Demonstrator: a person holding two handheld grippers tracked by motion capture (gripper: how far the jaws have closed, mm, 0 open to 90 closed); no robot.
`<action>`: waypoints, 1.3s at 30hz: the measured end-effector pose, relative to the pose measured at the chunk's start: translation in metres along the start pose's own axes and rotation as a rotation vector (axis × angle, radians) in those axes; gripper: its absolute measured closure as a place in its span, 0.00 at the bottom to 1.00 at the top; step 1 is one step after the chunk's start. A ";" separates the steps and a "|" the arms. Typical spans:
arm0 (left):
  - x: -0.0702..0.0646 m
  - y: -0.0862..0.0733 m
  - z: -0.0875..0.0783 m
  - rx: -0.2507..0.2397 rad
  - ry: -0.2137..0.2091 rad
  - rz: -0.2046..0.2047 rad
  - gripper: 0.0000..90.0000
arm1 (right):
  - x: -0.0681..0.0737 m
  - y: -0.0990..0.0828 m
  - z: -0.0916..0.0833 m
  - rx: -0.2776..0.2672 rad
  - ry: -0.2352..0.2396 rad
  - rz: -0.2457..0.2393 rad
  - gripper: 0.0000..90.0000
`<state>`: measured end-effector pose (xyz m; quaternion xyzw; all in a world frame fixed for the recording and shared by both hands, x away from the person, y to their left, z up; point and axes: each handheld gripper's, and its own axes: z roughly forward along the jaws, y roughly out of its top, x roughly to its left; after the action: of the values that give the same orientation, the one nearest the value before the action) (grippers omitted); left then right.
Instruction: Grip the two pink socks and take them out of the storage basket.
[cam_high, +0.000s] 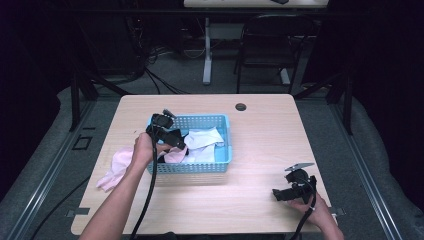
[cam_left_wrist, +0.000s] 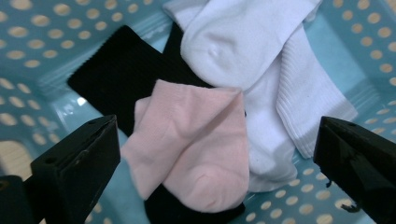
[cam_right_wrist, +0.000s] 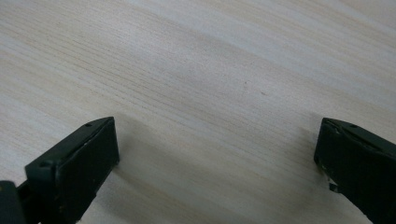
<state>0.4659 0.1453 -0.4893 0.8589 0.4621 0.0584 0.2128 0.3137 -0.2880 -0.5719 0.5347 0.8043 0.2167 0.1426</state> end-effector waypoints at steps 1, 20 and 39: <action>-0.001 0.002 0.006 0.020 -0.001 -0.002 0.00 | 0.000 0.000 0.000 0.000 0.000 0.000 0.00; -0.002 0.006 0.040 0.119 0.112 0.014 0.68 | 0.000 0.000 0.000 0.000 0.001 -0.001 0.00; 0.003 0.001 -0.006 -0.044 0.045 0.016 0.94 | 0.000 0.000 0.000 0.000 0.001 -0.001 0.00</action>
<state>0.4669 0.1487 -0.4837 0.8562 0.4584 0.0897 0.2208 0.3132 -0.2882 -0.5720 0.5343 0.8046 0.2166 0.1423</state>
